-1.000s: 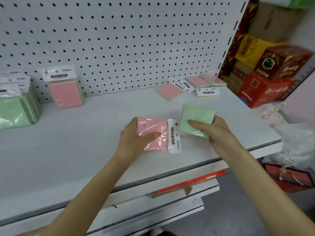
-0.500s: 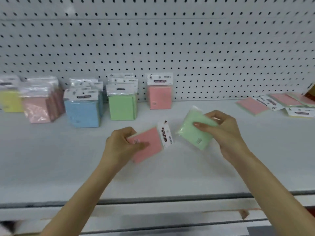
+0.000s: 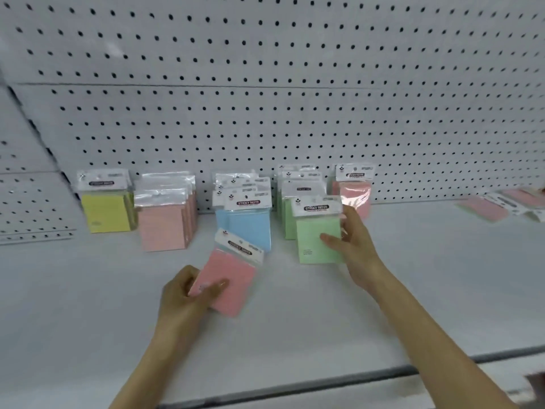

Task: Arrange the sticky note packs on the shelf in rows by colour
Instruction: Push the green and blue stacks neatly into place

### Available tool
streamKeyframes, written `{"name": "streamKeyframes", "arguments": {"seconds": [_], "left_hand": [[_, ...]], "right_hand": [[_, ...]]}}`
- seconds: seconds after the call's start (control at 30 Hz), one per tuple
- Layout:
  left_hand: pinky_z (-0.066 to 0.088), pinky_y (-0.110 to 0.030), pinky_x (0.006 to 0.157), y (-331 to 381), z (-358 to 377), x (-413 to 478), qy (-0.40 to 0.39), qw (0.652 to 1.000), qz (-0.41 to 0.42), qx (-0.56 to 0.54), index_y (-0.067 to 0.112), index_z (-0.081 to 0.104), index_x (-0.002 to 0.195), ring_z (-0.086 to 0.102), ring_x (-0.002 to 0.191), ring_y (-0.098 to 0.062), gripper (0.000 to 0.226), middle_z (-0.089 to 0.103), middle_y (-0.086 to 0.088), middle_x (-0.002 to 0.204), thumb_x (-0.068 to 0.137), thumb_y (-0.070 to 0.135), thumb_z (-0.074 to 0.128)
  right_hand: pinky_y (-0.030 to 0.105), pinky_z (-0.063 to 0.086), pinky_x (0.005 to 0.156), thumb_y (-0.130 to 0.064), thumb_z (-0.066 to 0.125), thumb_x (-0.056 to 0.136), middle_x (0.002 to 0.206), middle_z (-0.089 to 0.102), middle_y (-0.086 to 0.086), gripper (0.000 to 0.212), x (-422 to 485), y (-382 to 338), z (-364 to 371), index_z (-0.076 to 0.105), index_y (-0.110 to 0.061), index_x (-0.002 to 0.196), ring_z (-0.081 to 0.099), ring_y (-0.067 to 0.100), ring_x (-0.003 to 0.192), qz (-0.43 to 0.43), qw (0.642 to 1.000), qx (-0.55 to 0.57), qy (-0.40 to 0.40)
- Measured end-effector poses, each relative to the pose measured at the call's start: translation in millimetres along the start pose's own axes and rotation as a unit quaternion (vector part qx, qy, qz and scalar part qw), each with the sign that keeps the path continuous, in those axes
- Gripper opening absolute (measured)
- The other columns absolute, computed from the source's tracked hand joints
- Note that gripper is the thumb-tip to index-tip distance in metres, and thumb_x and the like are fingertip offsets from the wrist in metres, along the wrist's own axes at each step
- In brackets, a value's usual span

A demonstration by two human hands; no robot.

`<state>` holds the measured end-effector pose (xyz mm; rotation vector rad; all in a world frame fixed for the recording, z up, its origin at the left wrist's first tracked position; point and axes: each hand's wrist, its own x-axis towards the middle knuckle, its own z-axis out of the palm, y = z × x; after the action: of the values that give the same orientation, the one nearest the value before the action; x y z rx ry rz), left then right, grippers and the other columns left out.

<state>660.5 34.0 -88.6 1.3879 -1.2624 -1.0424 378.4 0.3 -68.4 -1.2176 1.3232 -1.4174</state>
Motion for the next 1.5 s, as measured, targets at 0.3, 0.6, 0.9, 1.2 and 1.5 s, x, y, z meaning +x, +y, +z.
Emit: {"name": "streamKeyframes", "arguments": {"seconds": [0.3,0.6,0.9,1.2,1.5], "left_hand": [[0.030,-0.019,0.050,-9,5,18,-0.008,1.000,0.002,-0.021,0.007,0.047,0.069,0.041,0.053,-0.008,0.033,0.049,0.001,0.061,0.075,0.016,0.078],[0.032,-0.020,0.054,-11,15,27,0.007,0.999,0.012,-0.049,0.005,0.046,0.074,0.040,0.056,-0.007,0.032,0.047,-0.003,0.068,0.081,0.016,0.074],[0.031,-0.021,0.050,-3,47,21,0.019,0.992,0.117,-0.041,0.013,0.043,0.075,0.037,0.055,-0.008,0.034,0.043,0.012,0.060,0.083,0.045,0.051],[0.045,-0.035,0.045,20,161,25,-0.011,0.984,0.159,-0.079,0.015,0.049,0.086,0.047,0.047,-0.014,0.027,0.056,0.007,0.066,0.091,0.041,0.046],[0.048,-0.020,0.062,18,196,34,0.077,0.934,0.253,0.242,0.030,0.056,0.110,0.056,0.081,0.006,0.030,0.054,0.017,0.097,0.090,0.042,0.037]], "right_hand": [[0.027,0.051,0.071,0.004,0.064,0.082,0.099,0.059,-0.013,0.047,20,25,22,0.049,-0.035,0.104,0.059,0.014,0.086,-0.101,0.980,-0.088,0.145],[0.042,0.049,0.088,-0.009,0.079,0.070,0.125,0.051,-0.007,0.079,50,43,21,0.041,-0.028,0.137,0.050,0.025,0.102,-0.154,0.955,-0.176,0.181],[0.013,0.042,0.067,-0.021,0.065,0.087,0.110,0.046,-0.005,0.043,27,31,28,0.045,-0.024,0.125,0.049,0.004,0.084,-0.126,0.949,-0.073,0.281],[0.026,0.051,0.061,-0.024,0.063,0.085,0.080,0.065,-0.001,0.013,-4,26,-17,0.063,-0.013,0.091,0.062,0.013,0.071,-0.045,0.997,0.016,-0.062],[0.032,0.057,0.066,-0.006,0.062,0.088,0.090,0.061,-0.010,0.023,46,30,-111,0.055,-0.022,0.104,0.060,0.026,0.083,-0.070,0.995,-0.065,-0.005]]}}
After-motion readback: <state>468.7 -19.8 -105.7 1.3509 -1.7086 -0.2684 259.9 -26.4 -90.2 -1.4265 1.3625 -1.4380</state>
